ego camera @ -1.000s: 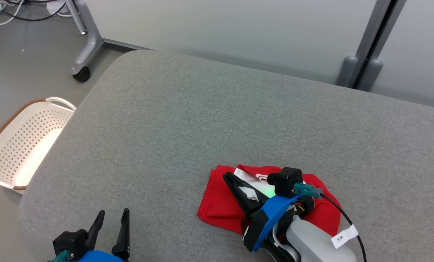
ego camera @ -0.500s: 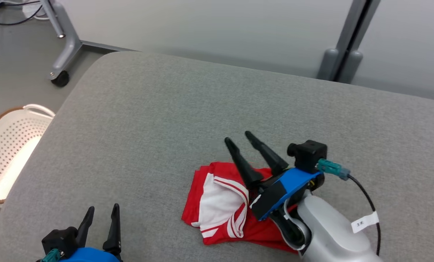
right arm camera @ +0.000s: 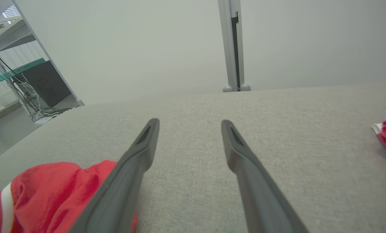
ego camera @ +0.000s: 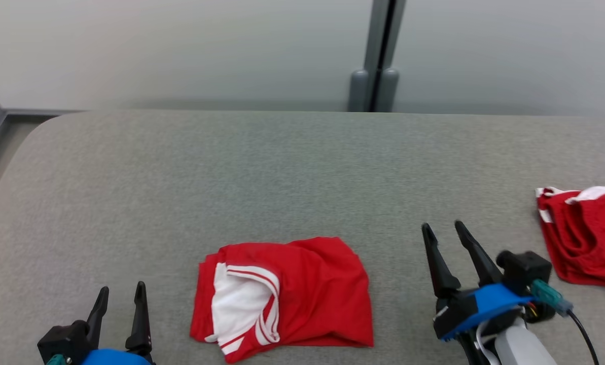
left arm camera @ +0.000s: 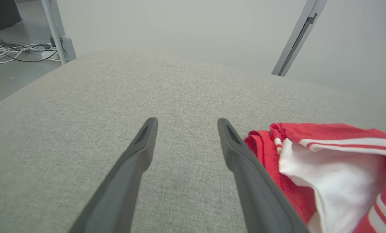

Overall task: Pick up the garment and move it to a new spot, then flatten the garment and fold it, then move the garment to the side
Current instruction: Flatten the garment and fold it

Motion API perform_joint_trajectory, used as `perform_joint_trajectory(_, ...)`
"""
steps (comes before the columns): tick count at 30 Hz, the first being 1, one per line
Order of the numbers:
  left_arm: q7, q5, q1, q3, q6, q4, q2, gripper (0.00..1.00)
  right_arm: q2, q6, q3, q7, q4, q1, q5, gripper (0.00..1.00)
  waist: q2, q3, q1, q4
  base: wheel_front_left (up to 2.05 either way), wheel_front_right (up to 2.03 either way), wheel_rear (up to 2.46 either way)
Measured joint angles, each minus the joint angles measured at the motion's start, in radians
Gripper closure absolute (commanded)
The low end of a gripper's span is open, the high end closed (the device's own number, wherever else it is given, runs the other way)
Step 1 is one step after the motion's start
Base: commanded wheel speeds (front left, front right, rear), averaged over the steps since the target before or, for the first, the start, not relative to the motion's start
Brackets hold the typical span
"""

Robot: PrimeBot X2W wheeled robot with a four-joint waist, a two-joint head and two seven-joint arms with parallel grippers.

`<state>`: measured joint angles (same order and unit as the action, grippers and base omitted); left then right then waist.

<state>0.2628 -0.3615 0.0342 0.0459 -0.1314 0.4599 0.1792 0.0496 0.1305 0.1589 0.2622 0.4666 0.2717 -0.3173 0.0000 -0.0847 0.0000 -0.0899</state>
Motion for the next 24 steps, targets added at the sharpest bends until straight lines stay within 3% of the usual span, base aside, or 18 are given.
perform_joint_trajectory(6,0.0,0.04,-0.037,-0.046,0.0,-0.023,-0.022,0.0,0.0,0.0,-0.061,0.0,-0.035,-0.106,0.051,0.0,0.0,0.022,-0.0001,0.08,0.0,0.0,0.0)
perform_joint_trajectory(14,0.0,0.083,-0.092,-0.08,0.0,-0.049,-0.041,0.0,0.0,0.0,-0.058,0.0,-0.049,-0.188,0.058,0.0,0.0,0.057,-0.0001,0.161,0.0,0.0,0.0)
perform_joint_trajectory(24,0.0,0.109,-0.113,-0.082,0.0,-0.056,-0.058,0.0,0.0,0.0,-0.009,0.0,-0.046,-0.206,0.044,0.0,0.0,0.076,-0.0001,0.164,0.0,0.0,0.0)
